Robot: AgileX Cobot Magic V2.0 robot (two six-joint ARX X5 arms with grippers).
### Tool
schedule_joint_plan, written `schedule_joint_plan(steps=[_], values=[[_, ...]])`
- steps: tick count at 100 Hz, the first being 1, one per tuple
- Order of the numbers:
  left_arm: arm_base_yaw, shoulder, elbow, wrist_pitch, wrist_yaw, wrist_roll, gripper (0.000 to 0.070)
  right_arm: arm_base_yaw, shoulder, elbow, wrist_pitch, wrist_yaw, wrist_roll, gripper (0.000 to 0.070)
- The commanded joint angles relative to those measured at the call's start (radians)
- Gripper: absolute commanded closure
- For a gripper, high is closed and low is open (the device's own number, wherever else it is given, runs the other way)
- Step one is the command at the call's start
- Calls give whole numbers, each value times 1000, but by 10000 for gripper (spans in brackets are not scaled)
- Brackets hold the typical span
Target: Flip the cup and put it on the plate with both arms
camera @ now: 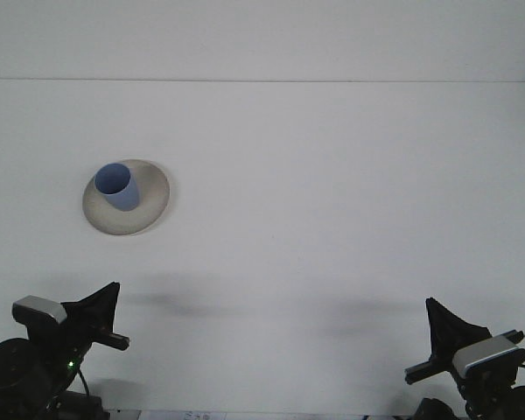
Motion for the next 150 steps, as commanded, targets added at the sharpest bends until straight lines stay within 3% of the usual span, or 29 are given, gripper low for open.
schedule_joint_plan(steps=[1, 58, 70, 85, 93, 106, 120, 150], values=[[-2, -2, 11, 10, 7, -6, 687, 8, 2, 10, 4, 5, 2, 695], [5, -10, 11, 12, 5, 2, 687, 8, 2, 10, 4, 4, 2, 696], [26, -31, -20, 48, -2, 144, 687, 8, 2, 10, 4, 4, 2, 695], [48, -86, -214, 264, -119, 279, 687, 8, 2, 10, 4, 4, 2, 695], [64, -133, -345, 369, -225, 290, 687, 8, 2, 10, 4, 4, 2, 696], [89, -191, -491, 463, -333, 286, 687, 8, 2, 10, 4, 4, 2, 695], [109, -225, -585, 547, -382, 287, 687, 8, 2, 10, 4, 4, 2, 695], [116, -225, -618, 568, -385, 287, 687, 8, 2, 10, 4, 4, 2, 695]])
